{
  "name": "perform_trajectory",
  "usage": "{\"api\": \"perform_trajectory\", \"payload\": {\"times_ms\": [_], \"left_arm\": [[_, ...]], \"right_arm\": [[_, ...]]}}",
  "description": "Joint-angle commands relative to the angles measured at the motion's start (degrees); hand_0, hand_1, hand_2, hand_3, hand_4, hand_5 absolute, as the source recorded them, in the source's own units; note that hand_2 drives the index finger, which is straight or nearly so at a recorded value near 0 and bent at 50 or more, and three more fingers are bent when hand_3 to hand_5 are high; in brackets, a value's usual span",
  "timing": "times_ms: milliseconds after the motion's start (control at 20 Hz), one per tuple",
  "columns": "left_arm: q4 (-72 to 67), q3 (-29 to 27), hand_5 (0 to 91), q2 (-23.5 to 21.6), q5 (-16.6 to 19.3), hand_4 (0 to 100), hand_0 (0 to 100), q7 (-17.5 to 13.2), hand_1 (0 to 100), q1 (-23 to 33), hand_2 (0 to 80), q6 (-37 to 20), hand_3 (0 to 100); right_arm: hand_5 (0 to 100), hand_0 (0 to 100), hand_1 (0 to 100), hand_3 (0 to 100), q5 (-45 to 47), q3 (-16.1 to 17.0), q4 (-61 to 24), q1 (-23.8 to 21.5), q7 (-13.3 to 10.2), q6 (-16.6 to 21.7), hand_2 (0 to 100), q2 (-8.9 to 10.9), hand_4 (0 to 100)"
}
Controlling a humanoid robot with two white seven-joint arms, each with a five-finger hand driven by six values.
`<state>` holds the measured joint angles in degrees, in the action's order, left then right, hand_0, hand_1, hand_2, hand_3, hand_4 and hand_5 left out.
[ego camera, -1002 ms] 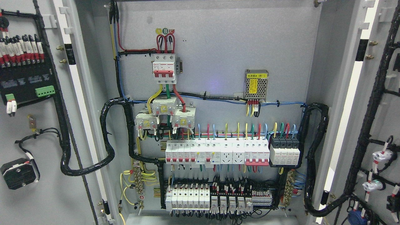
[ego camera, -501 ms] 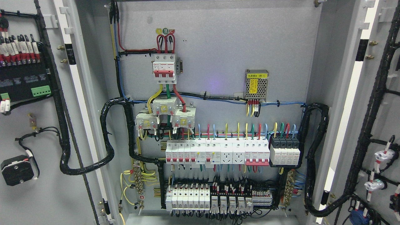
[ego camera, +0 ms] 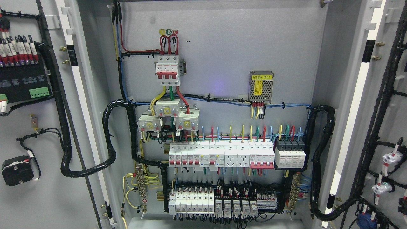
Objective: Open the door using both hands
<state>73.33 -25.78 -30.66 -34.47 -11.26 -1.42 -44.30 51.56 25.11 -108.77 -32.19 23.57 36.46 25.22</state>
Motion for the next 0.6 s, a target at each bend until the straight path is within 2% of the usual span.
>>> {"api": "perform_trajectory", "payload": {"times_ms": [0, 200, 551], "left_arm": [[-5.7, 1.8, 0.0, -1.5, 0.2, 0, 0, -0.1, 0, -2.6, 0.0, -14.1, 0], [-5.5, 1.9, 0.0, -1.5, 0.0, 0, 0, -0.1, 0, -2.8, 0.0, -14.1, 0], [-4.6, 2.7, 0.0, -1.4, -0.4, 0, 0, -0.1, 0, -2.4, 0.0, -14.2, 0]], "right_arm": [[0, 38, 0, 0, 0.0, 0.3, 0.3, 0.0, 0.0, 0.0, 0, -0.43, 0], [0, 38, 0, 0, -0.2, -0.2, -0.4, 0.0, 0.1, 0.0, 0, -0.35, 0], [0, 38, 0, 0, -0.3, -3.1, -1.6, 0.3, 0.7, 1.6, 0, 0.53, 0]]}}
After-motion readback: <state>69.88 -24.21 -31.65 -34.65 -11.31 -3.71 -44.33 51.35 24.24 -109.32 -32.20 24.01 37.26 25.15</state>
